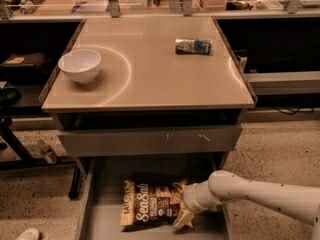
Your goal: Pick brown chip bag from middle drawer and place on counter
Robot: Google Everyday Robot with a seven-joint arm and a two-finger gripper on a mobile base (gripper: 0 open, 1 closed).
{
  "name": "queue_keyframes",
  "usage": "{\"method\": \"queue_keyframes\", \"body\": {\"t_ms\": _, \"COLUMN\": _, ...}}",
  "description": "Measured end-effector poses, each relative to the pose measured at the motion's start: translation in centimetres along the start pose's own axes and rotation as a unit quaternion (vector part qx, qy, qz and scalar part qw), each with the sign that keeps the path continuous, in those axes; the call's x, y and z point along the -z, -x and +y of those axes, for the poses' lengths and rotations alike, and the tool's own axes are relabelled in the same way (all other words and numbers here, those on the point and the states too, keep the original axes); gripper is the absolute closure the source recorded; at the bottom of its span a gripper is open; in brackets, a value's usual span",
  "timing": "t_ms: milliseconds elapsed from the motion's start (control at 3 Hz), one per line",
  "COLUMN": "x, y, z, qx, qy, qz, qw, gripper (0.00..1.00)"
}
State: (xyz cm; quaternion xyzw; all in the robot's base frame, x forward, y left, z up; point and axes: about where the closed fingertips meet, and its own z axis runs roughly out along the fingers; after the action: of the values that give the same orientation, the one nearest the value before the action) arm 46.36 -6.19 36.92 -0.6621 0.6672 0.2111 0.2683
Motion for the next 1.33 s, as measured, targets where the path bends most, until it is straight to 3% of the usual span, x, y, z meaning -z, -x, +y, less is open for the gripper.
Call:
{"method": "queue_keyframes", "body": {"t_ms": 1000, "x": 0.01, "y": 0.02, "z": 0.00, "qx": 0.000, "qy": 0.000, "qz": 0.000, "qw": 1.0000, "gripper": 0.89}}
{"method": "queue_keyframes", "body": {"t_ms": 1333, "x": 0.35, "y": 0.31, "z": -0.02, "qx": 0.000, "qy": 0.000, "qz": 0.000, "qw": 1.0000, "gripper": 1.00}}
